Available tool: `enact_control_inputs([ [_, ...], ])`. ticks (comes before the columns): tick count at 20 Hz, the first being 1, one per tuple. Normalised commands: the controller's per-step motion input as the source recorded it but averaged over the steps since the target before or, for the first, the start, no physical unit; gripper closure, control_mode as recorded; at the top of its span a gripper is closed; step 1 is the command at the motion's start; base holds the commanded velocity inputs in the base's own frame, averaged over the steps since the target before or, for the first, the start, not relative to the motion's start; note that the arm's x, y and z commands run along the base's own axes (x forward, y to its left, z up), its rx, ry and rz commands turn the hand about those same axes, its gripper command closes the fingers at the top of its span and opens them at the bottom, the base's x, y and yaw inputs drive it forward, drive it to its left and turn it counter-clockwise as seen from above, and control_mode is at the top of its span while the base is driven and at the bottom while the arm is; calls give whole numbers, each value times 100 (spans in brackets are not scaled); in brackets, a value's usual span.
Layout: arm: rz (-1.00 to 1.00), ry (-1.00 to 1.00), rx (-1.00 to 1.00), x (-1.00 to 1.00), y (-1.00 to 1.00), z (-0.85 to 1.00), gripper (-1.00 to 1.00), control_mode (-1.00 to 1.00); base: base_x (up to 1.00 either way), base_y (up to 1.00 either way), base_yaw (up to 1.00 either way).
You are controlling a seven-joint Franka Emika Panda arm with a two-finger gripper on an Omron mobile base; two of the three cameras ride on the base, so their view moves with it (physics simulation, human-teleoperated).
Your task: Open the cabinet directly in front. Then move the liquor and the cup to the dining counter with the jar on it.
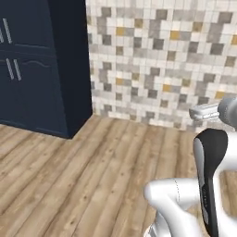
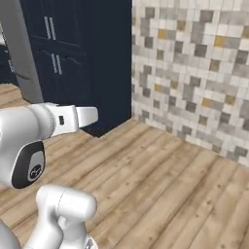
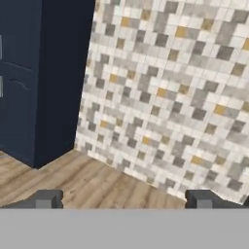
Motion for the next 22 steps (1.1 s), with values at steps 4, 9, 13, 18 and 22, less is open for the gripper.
enact_control_inputs([
  [4,0,0,0,0,0,0,-100,100,100,0,66],
  [9,0,0,0,0,0,0,-100,100,100,0,63],
  [13,0,0,0,0,0,0,-100,100,100,0,60],
  [18,0,0,0,0,0,0,-100,100,100,8,56],
  [22,0,0,0,0,0,0,-100,100,100,28,47],
])
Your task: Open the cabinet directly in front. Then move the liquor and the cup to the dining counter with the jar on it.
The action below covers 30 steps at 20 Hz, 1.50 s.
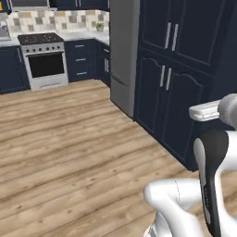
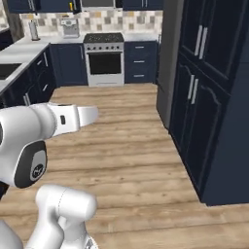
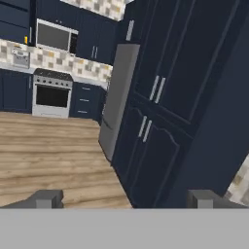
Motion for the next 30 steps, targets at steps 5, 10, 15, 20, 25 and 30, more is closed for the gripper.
enact_control_inputs([
  [5,0,0,0,0,0,0,-100,100,100,21,39],
  [10,0,0,0,0,0,0,-100,100,100,17,34],
  [15,0,0,0,0,0,0,-100,100,100,0,27],
  [20,0,0,0,0,0,0,-100,100,100,0,15],
  [25,0,0,0,0,0,0,-100,100,100,0,9],
  [30,0,0,0,0,0,0,-100,100,100,0,6],
])
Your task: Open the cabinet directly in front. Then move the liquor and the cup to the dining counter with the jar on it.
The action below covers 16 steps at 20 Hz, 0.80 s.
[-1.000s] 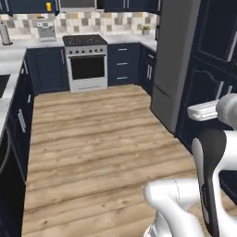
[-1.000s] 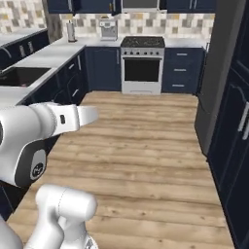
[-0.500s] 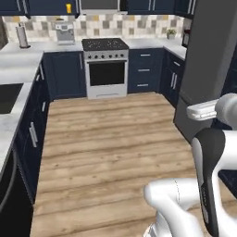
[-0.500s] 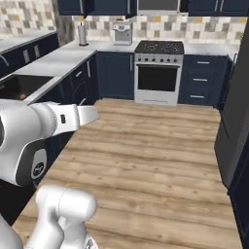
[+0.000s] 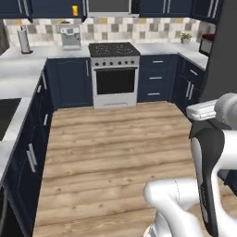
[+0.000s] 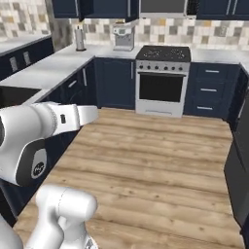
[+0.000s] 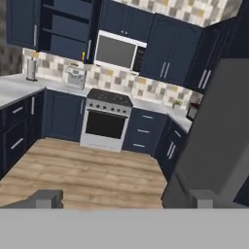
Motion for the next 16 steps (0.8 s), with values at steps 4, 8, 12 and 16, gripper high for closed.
enact_control_inputs([
  [4,0,0,0,0,0,0,-100,100,100,0,4],
  [8,0,0,0,0,0,0,-100,100,100,0,2],
  [12,0,0,0,0,0,0,-100,100,100,0,2],
  [16,0,0,0,0,0,0,-100,100,100,0,1],
])
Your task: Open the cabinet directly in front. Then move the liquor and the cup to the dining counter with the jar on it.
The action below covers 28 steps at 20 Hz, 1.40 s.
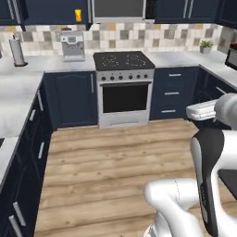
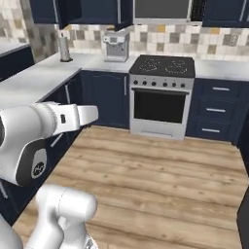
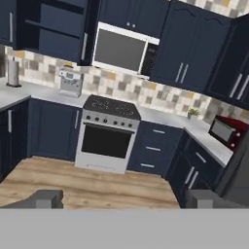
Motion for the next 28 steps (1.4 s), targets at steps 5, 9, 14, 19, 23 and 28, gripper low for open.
enact_control_inputs([
  [5,0,0,0,0,0,0,-100,100,100,0,0],
  [9,0,0,0,0,0,0,-100,100,100,0,0],
  [14,0,0,0,0,0,0,-100,100,100,3,0],
  [19,0,0,0,0,0,0,-100,100,100,35,0],
  [23,0,0,0,0,0,0,-100,100,100,59,0],
  [28,0,0,0,0,0,0,-100,100,100,91,0],
])
